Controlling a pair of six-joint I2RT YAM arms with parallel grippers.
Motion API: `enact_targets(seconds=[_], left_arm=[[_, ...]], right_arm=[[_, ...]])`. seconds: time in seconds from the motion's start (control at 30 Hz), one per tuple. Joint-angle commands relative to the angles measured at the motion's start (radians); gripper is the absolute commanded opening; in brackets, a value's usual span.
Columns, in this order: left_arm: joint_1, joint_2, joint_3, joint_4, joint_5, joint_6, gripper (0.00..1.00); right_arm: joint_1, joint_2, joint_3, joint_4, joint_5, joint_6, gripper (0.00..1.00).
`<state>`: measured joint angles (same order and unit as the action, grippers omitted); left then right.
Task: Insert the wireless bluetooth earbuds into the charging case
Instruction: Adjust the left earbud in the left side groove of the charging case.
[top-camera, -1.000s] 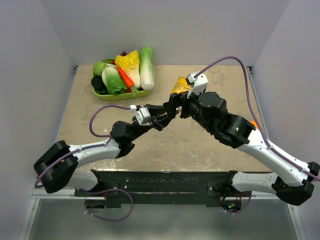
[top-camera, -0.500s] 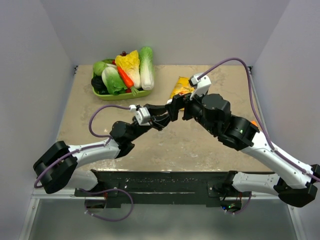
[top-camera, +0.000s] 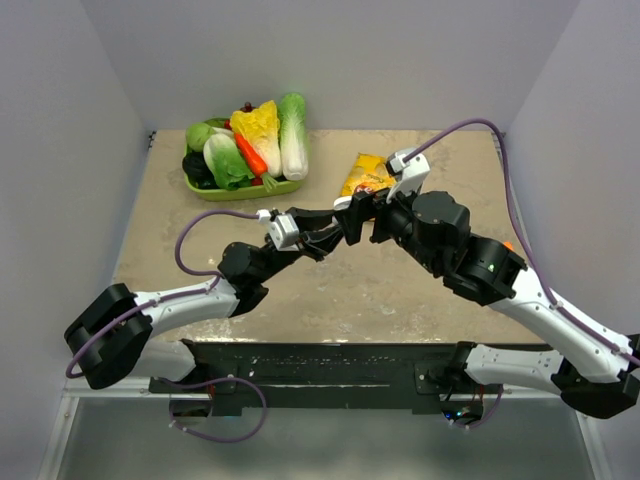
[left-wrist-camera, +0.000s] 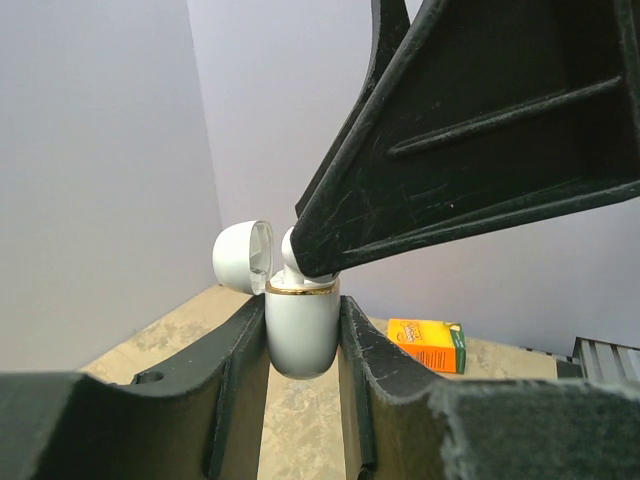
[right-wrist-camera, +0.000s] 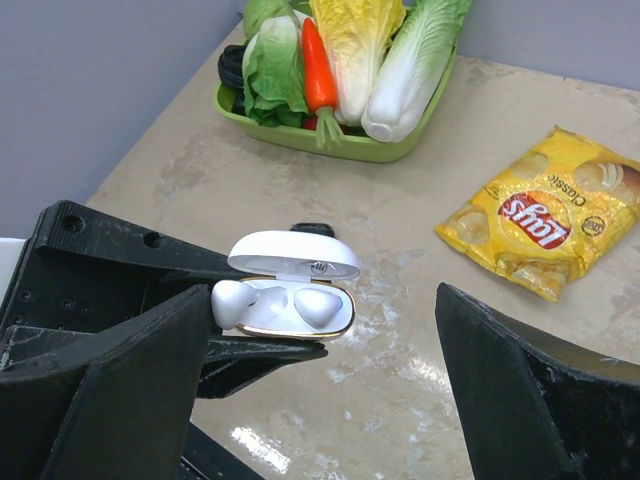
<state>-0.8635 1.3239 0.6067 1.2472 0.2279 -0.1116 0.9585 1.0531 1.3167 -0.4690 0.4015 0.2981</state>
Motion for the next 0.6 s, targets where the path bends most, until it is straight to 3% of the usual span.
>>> enact_targets(seconds=[0.0, 0.57], left_arm=[[0.003, -0.042, -0.008, 0.594, -0.001, 0.020, 0.00], [0.003, -0.045, 0.010, 0.584, 0.007, 0.020, 0.00]], right_arm=[[-0.009, -0.027, -0.007, -0.026, 0.062, -0.005, 0.93], [-0.009, -0.044, -0.022, -0.026, 0.048, -0.008, 0.94]])
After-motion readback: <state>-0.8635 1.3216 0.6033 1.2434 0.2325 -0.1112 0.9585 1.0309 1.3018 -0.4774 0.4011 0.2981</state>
